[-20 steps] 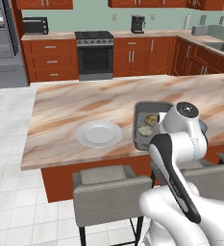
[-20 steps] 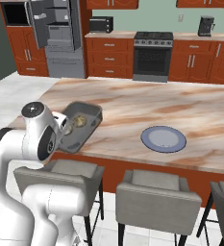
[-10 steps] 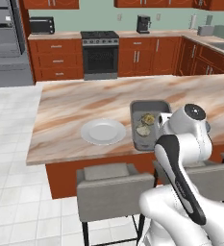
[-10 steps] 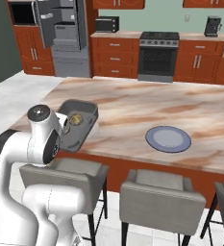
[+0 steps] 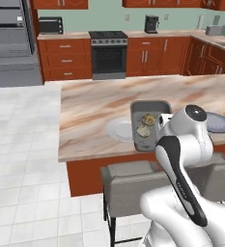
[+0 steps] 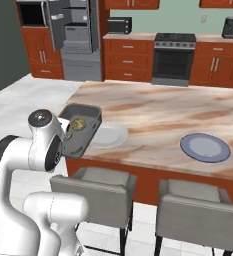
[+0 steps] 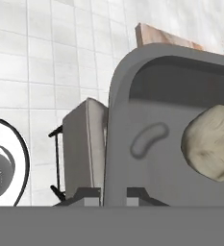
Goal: Place two dumplings into each of the tupperware containers and then place the containers in the fridge.
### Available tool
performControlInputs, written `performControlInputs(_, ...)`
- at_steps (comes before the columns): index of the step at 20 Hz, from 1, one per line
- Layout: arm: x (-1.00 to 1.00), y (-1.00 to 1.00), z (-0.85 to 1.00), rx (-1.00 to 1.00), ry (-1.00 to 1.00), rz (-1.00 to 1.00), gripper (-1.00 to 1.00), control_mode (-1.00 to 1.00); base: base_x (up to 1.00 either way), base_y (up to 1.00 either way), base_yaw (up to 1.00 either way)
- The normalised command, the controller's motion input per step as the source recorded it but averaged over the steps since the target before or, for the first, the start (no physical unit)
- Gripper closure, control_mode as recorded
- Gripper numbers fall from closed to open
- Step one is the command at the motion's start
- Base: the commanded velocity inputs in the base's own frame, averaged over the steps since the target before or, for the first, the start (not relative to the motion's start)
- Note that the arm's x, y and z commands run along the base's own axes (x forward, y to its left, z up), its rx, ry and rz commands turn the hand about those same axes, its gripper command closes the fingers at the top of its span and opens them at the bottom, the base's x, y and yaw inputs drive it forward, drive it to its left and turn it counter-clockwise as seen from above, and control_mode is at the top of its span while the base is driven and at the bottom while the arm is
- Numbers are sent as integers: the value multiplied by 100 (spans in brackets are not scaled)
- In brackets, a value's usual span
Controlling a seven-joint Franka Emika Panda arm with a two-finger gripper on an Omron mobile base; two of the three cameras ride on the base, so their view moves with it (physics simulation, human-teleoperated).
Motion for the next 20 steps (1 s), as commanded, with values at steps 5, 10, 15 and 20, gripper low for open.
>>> performControlInputs(5, 0, 0, 0, 0, 0, 0, 100, 100, -3, 98, 0)
performControlInputs(10, 0, 0, 0, 0, 0, 0, 100, 100, -1, 100, 0)
performControlInputs(15, 0, 0, 0, 0, 0, 0, 100, 100, 2, 98, 0)
performControlInputs(20, 0, 0, 0, 0, 0, 0, 100, 100, 39, 85, 0)
